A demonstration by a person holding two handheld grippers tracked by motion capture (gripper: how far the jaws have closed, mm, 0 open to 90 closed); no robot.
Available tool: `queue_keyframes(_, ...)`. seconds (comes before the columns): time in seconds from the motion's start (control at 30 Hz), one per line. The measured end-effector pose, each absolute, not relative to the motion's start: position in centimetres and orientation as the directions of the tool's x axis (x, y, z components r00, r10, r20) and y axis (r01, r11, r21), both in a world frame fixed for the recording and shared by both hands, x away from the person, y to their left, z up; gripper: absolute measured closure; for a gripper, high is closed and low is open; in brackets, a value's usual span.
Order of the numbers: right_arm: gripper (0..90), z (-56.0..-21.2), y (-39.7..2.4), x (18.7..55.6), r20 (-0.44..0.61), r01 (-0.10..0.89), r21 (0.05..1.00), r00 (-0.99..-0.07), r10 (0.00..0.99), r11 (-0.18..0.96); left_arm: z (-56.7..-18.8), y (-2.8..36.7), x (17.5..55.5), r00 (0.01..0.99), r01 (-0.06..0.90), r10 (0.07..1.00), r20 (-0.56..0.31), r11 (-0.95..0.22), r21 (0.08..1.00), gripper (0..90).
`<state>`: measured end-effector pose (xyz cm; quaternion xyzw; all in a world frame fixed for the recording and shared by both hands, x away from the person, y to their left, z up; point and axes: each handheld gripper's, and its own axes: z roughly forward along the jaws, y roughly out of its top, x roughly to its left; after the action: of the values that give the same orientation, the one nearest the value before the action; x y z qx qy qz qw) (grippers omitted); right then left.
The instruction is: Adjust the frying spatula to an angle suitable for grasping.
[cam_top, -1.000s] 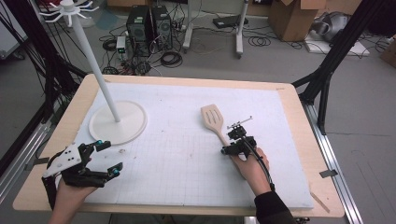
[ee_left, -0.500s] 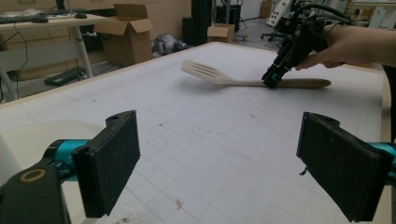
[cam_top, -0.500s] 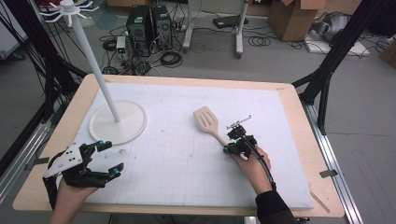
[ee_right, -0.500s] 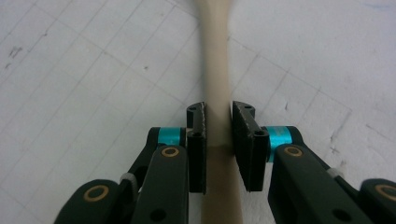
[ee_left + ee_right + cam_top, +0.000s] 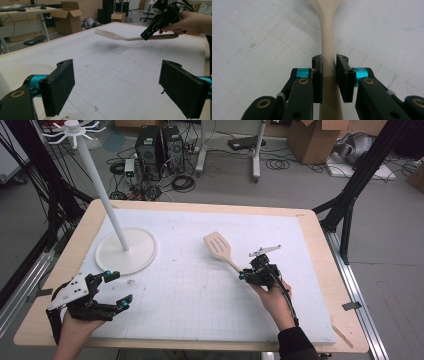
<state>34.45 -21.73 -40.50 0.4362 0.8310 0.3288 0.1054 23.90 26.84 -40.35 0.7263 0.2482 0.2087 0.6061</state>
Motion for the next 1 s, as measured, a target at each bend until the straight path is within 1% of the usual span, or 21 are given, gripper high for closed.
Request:
queue_keyframes(0.23,76.7,-39.9,-21.1,33.4,0.096,0.542,0.693,-0.722,0.685,0.475,-40.3,27.0,23.9,0.789,0.108,0.614,0.000,-0.139,0.984,13.6)
queue_keyframes(0.27,76.7,-39.9,-21.1,33.4,0.096,0.542,0.693,-0.722,0.685,0.475,-40.3,27.0,23.9,0.789,0.108,0.614,0.000,-0.139,0.984,13.6)
queue_keyframes(0.3,76.7,-39.8,-20.8,33.0,0.078,0.488,0.713,-0.769,0.635,0.503,-40.3,27.0,23.9,0.791,0.106,0.612,0.002,-0.140,0.985,13.6)
queue_keyframes(0.37,76.7,-39.7,-20.6,32.6,0.068,0.439,0.728,-0.811,0.581,0.528,-40.3,27.0,23.9,0.791,0.103,0.612,0.002,-0.138,0.985,13.6)
queue_keyframes(0.43,76.7,-39.6,-20.2,32.2,0.050,0.390,0.737,-0.846,0.530,0.552,-40.3,27.0,23.9,0.792,0.103,0.611,0.001,-0.135,0.986,13.6)
queue_keyframes(0.47,76.7,-39.6,-20.2,32.2,0.050,0.390,0.737,-0.846,0.530,0.552,-40.3,27.0,23.9,0.792,0.103,0.611,0.001,-0.135,0.986,13.6)
queue_keyframes(0.5,76.6,-39.6,-19.9,31.8,0.046,0.350,0.742,-0.877,0.478,0.571,-40.2,27.0,23.8,0.794,0.097,0.608,0.004,-0.134,0.986,13.6)
queue_keyframes(0.57,76.6,-39.8,-19.5,31.5,0.037,0.308,0.742,-0.906,0.423,0.595,-40.2,27.0,23.8,0.798,0.094,0.603,0.006,-0.134,0.987,13.6)
queue_keyframes(0.67,76.6,-40.1,-19.0,31.2,0.020,0.257,0.735,-0.933,0.360,0.627,-40.2,27.0,23.8,0.799,0.094,0.602,0.005,-0.133,0.987,13.6)
queue_keyframes(0.83,76.6,-40.6,-18.0,30.7,0.027,0.198,0.727,-0.965,0.260,0.658,-40.3,26.9,23.8,0.802,0.096,0.597,0.004,-0.136,0.986,13.6)
queue_keyframes(1.0,76.6,-41.4,-16.5,30.3,0.022,0.151,0.704,-0.981,0.191,0.694,-40.3,26.8,23.8,0.804,0.097,0.595,0.004,-0.138,0.986,13.6)
